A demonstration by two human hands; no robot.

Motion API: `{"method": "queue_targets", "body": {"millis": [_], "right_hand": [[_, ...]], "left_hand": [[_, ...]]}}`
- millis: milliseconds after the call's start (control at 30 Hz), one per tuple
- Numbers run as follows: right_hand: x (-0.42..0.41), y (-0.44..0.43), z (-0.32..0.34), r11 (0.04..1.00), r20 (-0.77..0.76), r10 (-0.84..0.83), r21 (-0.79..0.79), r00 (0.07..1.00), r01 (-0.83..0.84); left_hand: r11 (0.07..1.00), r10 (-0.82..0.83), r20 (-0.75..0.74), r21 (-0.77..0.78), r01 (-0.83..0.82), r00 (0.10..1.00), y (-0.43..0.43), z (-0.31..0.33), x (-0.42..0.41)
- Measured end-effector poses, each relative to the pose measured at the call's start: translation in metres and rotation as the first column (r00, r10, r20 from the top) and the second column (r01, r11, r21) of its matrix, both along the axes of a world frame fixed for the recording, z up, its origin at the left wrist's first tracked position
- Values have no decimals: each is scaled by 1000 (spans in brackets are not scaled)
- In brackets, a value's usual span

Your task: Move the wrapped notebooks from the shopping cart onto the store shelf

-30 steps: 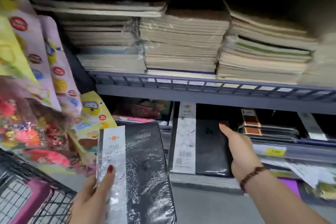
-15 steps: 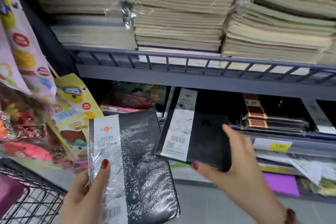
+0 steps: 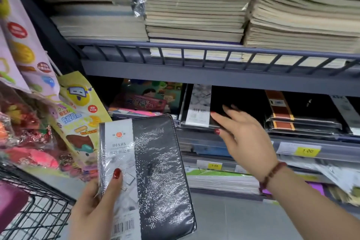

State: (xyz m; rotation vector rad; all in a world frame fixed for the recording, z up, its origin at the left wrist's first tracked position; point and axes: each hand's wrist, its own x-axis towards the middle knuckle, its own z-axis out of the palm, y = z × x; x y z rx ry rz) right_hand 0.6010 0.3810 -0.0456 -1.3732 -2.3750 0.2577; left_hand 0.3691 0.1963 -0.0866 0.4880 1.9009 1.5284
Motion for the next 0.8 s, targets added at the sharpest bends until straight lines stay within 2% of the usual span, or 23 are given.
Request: {"method": "queue_targets", "body": {"millis": [133,233,433,533,600,700,733,800], "right_hand": [[-6,24,13,987,101,-3,-158,995,19],[-2,32,14,971,50,35,-240,998,-22],[-1,18,1,989,-37,-7,-150,999,1],[-3,16,-3,987,-14,-22,-162,1000,20],[-2,7,-4,993,6,31,-117,999,-31],[-3,-26,-9,966,-149,197,-141,969,-218],[-5,-41,-11,944,-242,198,-213,950,-251],[-11,-68,-15,845,-450,73,-447,890,-295]], "left_hand": [[999,51,-4,8,-51,999,0,15,13],[998,58,-41,7,-58,997,1,22,18],[1000,9,-11,-29,-10,1000,6,31,20],[999,12,11,-30,-12,1000,8,35,22],[1000,11,53,-7,-11,999,11,36,23],[999,14,119,38,-19,993,18,43,28],[999,18,131,45,-24,991,21,46,31],[999,10,146,51,-18,989,27,53,37]]}}
